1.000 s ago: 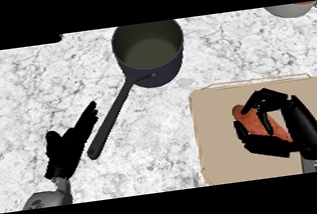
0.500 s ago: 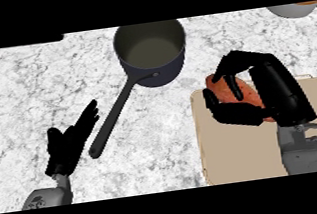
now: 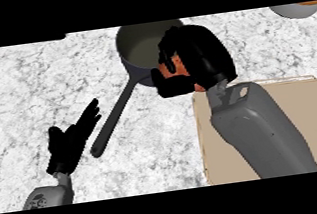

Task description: Pick the sweet potato from the tray and place it in the pot

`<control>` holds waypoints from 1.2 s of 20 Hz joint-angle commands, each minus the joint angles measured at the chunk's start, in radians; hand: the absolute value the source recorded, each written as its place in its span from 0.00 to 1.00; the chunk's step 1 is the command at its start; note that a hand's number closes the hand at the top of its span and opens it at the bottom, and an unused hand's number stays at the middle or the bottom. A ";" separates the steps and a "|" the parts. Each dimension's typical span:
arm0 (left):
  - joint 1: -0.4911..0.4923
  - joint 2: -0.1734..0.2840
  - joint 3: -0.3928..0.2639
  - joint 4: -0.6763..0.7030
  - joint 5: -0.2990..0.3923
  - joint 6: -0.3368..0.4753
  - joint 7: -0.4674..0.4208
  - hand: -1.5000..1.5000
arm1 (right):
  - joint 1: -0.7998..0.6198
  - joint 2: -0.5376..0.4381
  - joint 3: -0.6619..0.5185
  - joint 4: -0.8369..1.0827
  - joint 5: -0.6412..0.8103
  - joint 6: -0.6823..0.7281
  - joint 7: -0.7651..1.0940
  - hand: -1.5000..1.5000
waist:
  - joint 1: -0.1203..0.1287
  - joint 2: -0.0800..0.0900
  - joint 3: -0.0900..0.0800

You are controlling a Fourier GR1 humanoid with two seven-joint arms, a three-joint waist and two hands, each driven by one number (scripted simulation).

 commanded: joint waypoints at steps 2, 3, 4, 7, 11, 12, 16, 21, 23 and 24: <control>-0.022 0.009 0.013 0.034 -0.004 -0.006 -0.001 0.50 | -0.194 0.037 0.025 0.308 0.043 -0.053 -0.013 1.00 | 0.013 0.008 -0.002; 0.019 -0.029 -0.027 0.003 -0.026 0.020 0.002 0.50 | -0.200 0.037 0.041 0.323 0.088 -0.014 -0.004 1.00 | 0.013 0.006 -0.002; -0.011 0.004 0.009 0.043 -0.009 -0.005 -0.018 0.50 | -0.214 0.038 0.078 0.337 0.136 -0.001 0.028 1.00 | 0.009 0.006 -0.003; -0.027 0.010 0.008 0.026 -0.004 -0.012 0.007 0.50 | -0.298 0.038 0.129 0.451 0.221 0.032 0.075 1.00 | 0.020 0.008 -0.004; -0.010 -0.023 -0.034 -0.011 -0.023 0.005 0.052 0.50 | -0.349 0.038 0.165 0.627 0.158 0.056 0.103 1.00 | 0.033 0.009 -0.003; 0.027 -0.036 -0.053 -0.017 -0.032 0.003 0.011 0.50 | -0.336 0.038 0.161 0.630 0.109 0.102 0.119 1.00 | 0.029 0.006 -0.003; -0.051 -0.016 -0.022 0.006 -0.006 -0.019 0.039 0.50 | -0.354 0.038 0.150 0.716 -0.039 0.161 0.282 1.00 | 0.048 0.011 -0.003; -0.048 -0.030 -0.035 0.014 -0.024 -0.009 0.028 0.50 | -0.380 0.039 0.307 0.799 -0.222 0.072 0.281 0.00 | 0.071 0.014 -0.003; -0.028 -0.015 -0.032 0.013 -0.024 -0.022 0.007 0.50 | -0.338 0.039 0.280 0.743 -0.234 -0.074 0.187 0.00 | 0.069 0.015 -0.002; -0.054 -0.043 -0.043 0.044 -0.034 -0.003 0.005 0.50 | -0.388 0.038 0.209 0.749 -0.233 -0.126 0.146 0.00 | 0.077 0.025 -0.002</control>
